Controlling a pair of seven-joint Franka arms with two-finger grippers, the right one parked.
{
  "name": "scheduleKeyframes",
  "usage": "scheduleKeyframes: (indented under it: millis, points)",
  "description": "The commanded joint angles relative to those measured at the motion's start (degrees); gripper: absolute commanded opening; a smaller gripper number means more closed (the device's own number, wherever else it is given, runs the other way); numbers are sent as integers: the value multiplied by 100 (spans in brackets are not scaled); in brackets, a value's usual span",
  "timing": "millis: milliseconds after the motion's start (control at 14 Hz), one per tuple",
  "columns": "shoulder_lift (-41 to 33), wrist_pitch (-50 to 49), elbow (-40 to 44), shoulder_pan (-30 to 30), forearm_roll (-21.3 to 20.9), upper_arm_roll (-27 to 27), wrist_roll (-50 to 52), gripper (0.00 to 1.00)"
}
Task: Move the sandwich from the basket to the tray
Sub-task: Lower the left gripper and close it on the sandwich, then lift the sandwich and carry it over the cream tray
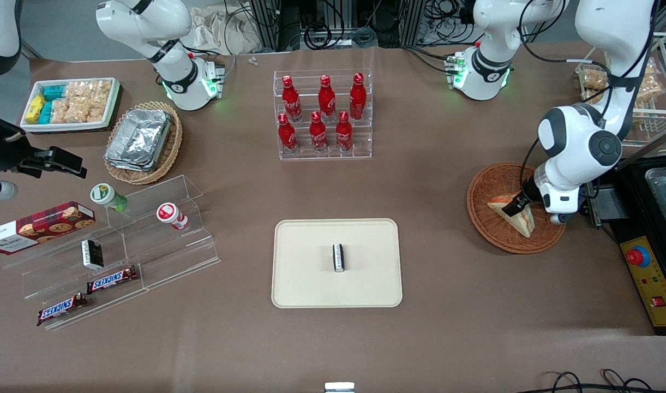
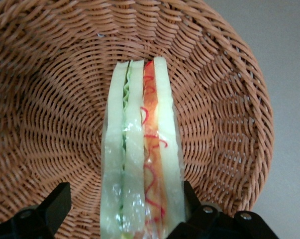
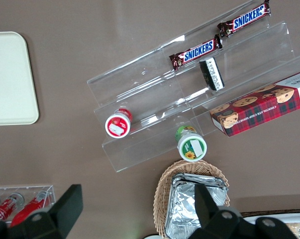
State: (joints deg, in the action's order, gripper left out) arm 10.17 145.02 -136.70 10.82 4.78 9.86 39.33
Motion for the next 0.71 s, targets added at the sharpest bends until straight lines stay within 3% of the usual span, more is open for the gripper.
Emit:
scheduleKeyframes:
  millis: [0,429,643]
  points:
    - [55,202,-32,17,102,16,-110,0]
    - [-216,132,3,-27,102,34,-13,0]
    - [-839,-1005,335,-36,23,60,-39,0]
